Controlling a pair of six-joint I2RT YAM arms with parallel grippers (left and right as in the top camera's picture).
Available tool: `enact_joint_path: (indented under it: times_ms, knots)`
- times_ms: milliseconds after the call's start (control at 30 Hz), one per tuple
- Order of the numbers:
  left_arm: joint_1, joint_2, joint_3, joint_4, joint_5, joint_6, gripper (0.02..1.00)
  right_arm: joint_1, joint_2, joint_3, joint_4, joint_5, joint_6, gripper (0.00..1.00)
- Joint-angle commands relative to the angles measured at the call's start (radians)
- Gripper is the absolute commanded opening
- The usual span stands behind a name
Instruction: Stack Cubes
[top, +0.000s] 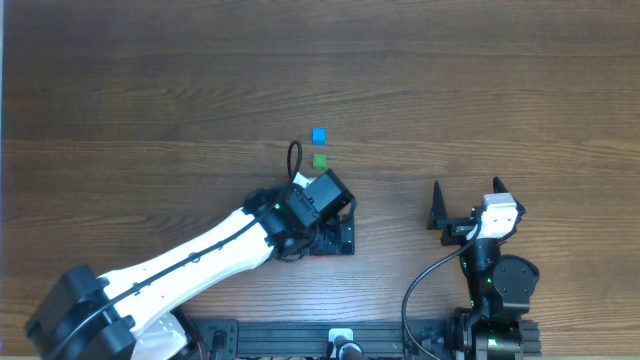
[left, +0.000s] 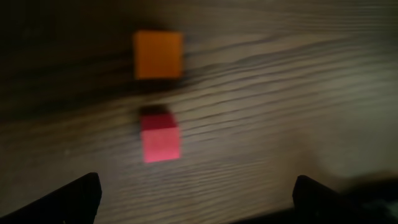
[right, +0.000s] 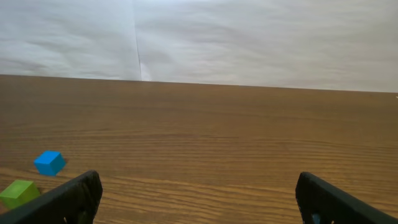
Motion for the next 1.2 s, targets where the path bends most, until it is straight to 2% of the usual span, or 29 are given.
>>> enact_joint_path:
  times_ms: [33,600,1033,1133,1200]
  knots:
    - [-0.006,0.048,0.014,-0.026,-0.032,-0.105,0.996,0.005,-0.011,-0.008,-0.001,0.005,0.006,0.991]
    - [-0.039,0.208,0.014,0.004,-0.066,-0.148,0.941,0.005,-0.011,-0.008,-0.001,0.005,0.006,0.991]
    - [-0.062,0.232,0.014,0.032,-0.1,-0.015,0.912,0.005,-0.011,-0.008,-0.001,0.005,0.006,0.991]
    - [-0.063,0.234,0.014,0.026,-0.103,0.003,0.89,0.005,-0.011,-0.008,-0.001,0.005,0.006,0.991]
    - [-0.066,0.237,0.014,0.026,-0.108,0.01,0.822,0.005,-0.011,-0.008,-0.001,0.005,0.006,0.991]
